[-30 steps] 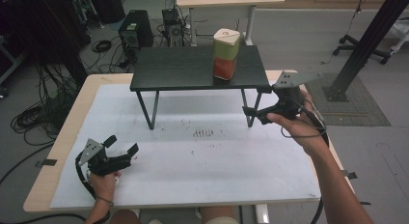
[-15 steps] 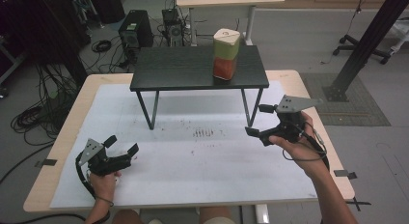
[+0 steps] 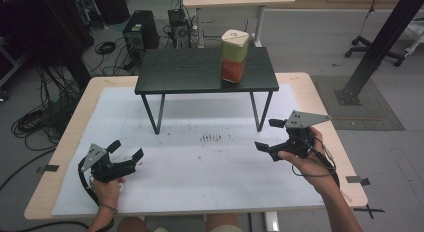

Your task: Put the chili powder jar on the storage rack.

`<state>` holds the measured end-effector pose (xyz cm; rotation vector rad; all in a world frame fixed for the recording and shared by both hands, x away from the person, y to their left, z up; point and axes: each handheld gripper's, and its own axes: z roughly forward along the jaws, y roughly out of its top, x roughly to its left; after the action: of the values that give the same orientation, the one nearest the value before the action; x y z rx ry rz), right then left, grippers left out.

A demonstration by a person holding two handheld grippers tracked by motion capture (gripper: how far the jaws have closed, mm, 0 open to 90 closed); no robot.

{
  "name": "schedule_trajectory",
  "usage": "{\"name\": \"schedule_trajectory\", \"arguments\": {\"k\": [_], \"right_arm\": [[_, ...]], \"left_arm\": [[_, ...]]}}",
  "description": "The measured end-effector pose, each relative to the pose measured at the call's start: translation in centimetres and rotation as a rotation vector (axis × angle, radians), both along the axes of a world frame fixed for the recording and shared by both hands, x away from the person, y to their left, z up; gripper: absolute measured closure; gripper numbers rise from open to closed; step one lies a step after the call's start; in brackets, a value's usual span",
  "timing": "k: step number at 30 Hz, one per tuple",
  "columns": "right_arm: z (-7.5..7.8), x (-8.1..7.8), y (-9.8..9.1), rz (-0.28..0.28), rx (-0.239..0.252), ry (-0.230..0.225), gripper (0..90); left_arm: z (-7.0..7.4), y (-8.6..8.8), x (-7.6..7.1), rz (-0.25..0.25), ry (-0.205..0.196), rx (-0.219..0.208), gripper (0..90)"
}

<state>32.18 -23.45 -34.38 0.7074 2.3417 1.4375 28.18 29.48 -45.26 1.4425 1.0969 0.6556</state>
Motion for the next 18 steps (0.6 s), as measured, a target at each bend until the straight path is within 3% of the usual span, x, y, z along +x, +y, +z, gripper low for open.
{"name": "schedule_trajectory", "arguments": {"k": [18], "right_arm": [[-2.1, -0.9, -0.5, -0.02, -0.007, 0.012, 9.2]], "left_arm": [[0.0, 0.0, 0.0, -0.002, 0.001, 0.001, 0.2]]}}
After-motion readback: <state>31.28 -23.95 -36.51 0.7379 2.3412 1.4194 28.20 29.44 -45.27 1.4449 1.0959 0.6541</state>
